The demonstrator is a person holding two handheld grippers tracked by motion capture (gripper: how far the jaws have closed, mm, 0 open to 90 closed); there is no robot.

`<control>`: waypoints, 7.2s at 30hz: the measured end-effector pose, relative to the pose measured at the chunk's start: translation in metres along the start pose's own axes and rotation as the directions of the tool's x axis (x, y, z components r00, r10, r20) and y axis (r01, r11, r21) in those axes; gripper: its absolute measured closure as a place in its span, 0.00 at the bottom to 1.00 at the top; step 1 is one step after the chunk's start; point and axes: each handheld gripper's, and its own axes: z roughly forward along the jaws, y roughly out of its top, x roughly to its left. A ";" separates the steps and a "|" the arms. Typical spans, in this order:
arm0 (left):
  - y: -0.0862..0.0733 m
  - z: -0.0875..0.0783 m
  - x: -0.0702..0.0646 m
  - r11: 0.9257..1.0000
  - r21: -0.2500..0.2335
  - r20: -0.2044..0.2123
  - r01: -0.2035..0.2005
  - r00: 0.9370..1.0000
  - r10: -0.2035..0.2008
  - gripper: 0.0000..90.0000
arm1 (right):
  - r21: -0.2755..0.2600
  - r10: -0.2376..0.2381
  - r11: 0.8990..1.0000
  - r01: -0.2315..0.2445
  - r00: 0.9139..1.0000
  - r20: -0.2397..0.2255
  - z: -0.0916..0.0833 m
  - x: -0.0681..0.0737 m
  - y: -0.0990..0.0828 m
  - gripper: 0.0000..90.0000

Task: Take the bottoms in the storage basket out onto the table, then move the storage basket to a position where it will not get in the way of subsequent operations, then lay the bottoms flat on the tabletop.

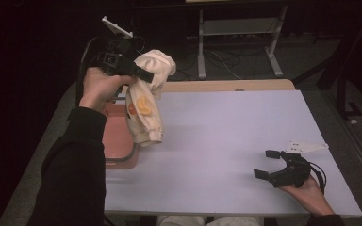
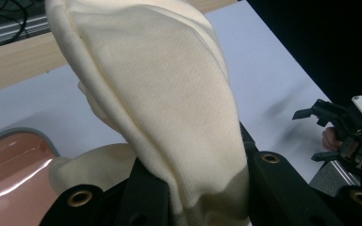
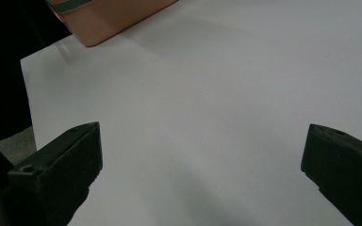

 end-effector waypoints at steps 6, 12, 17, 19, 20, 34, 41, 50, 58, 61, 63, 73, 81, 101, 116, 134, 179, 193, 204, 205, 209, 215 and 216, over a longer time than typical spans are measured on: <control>0.005 0.012 -0.006 1.000 -0.001 0.019 -0.009 1.000 0.009 0.84 | -0.001 0.000 1.000 0.000 1.000 0.000 0.000 0.000 0.000 0.00; 0.010 0.023 -0.011 1.000 0.009 0.034 -0.021 0.999 0.021 0.84 | -0.003 0.000 1.000 0.000 1.000 -0.001 -0.001 -0.001 0.000 0.00; 0.013 0.031 -0.016 1.000 0.014 0.045 -0.024 0.999 0.023 0.84 | -0.003 -0.002 1.000 0.002 1.000 -0.002 0.000 -0.001 0.000 0.00; 0.014 0.035 -0.017 1.000 0.014 0.048 -0.027 0.999 0.026 0.84 | -0.004 -0.001 1.000 0.001 1.000 -0.003 0.000 0.000 0.000 0.00; 0.014 0.036 -0.018 1.000 0.013 0.048 -0.026 0.999 0.026 0.84 | -0.004 0.000 1.000 0.000 1.000 -0.003 0.000 -0.001 0.000 0.00; 0.018 0.062 -0.024 0.999 0.025 0.090 -0.029 0.996 0.026 0.84 | -0.006 -0.001 1.000 0.001 1.000 -0.005 -0.001 -0.001 0.000 0.00; 0.020 0.076 -0.027 0.999 0.034 0.107 -0.030 0.994 0.026 0.84 | -0.007 0.000 1.000 0.000 1.000 -0.007 -0.001 -0.001 0.000 0.00; 0.020 0.091 -0.031 0.999 0.041 0.124 -0.029 0.992 0.024 0.84 | -0.007 0.002 1.000 -0.002 1.000 -0.007 -0.001 -0.002 0.000 0.00; 0.019 0.105 -0.034 0.998 0.049 0.137 -0.033 0.990 0.026 0.83 | -0.009 0.002 1.000 -0.002 1.000 -0.008 -0.001 -0.001 0.000 0.00; 0.019 0.112 -0.036 0.998 0.056 0.141 -0.033 0.990 0.025 0.83 | -0.010 0.004 1.000 -0.004 1.000 -0.008 -0.001 -0.001 0.000 0.00; 0.019 0.118 -0.037 0.997 0.062 0.148 -0.037 0.989 0.028 0.83 | -0.010 0.005 1.000 -0.005 1.000 -0.008 -0.001 -0.001 0.000 0.00; 0.018 0.139 -0.042 0.996 0.074 0.172 -0.044 0.985 0.031 0.83 | -0.010 0.002 1.000 -0.002 1.000 -0.010 -0.001 -0.001 0.000 0.00; 0.013 0.159 -0.042 0.992 0.107 0.174 -0.059 0.984 0.039 0.83 | -0.011 -0.002 1.000 0.002 1.000 -0.012 -0.001 -0.002 0.000 0.00; -0.004 0.205 -0.051 0.983 0.157 0.171 -0.092 0.983 0.064 0.83 | -0.009 0.001 1.000 -0.001 1.000 -0.015 -0.001 -0.002 0.000 0.00; -0.015 0.233 -0.059 0.976 0.183 0.172 -0.117 0.981 0.085 0.82 | -0.005 -0.003 1.000 0.003 1.000 -0.017 -0.001 -0.001 0.000 0.00; -0.035 0.267 -0.075 0.967 0.188 0.189 -0.172 0.972 0.136 0.68 | -0.006 -0.005 1.000 0.005 1.000 -0.013 0.000 -0.001 -0.001 0.00; -0.086 0.179 -0.043 0.974 -0.071 0.160 -0.216 0.961 0.225 0.00 | -0.076 0.066 0.995 -0.060 0.994 0.082 -0.007 -0.020 0.028 0.00; -0.109 0.172 -0.026 0.977 -0.108 0.144 -0.181 0.970 0.196 0.00 | -0.057 0.037 0.998 -0.033 0.997 0.066 0.004 -0.023 0.044 0.00; -0.134 0.184 -0.021 0.983 -0.087 0.165 -0.164 0.970 0.177 0.00 | -0.056 0.022 0.998 -0.018 0.997 0.068 0.016 -0.032 0.064 0.00; -0.135 0.186 -0.021 0.982 -0.079 0.159 -0.171 0.970 0.182 0.00 | -0.051 0.019 0.999 -0.015 0.997 0.070 0.017 -0.034 0.065 0.00; -0.137 0.190 -0.022 0.981 -0.067 0.157 -0.181 0.969 0.189 0.00 | -0.049 0.021 0.999 -0.017 0.997 0.078 0.023 -0.042 0.070 0.00; -0.141 0.199 -0.024 0.980 -0.042 0.148 -0.193 0.969 0.197 0.00 | -0.049 0.038 0.998 -0.033 0.995 0.091 0.025 -0.054 0.072 0.00; -0.141 0.201 -0.024 0.980 -0.039 0.151 -0.194 0.969 0.197 0.00 | -0.050 0.038 0.998 -0.034 0.995 0.092 0.025 -0.056 0.072 0.00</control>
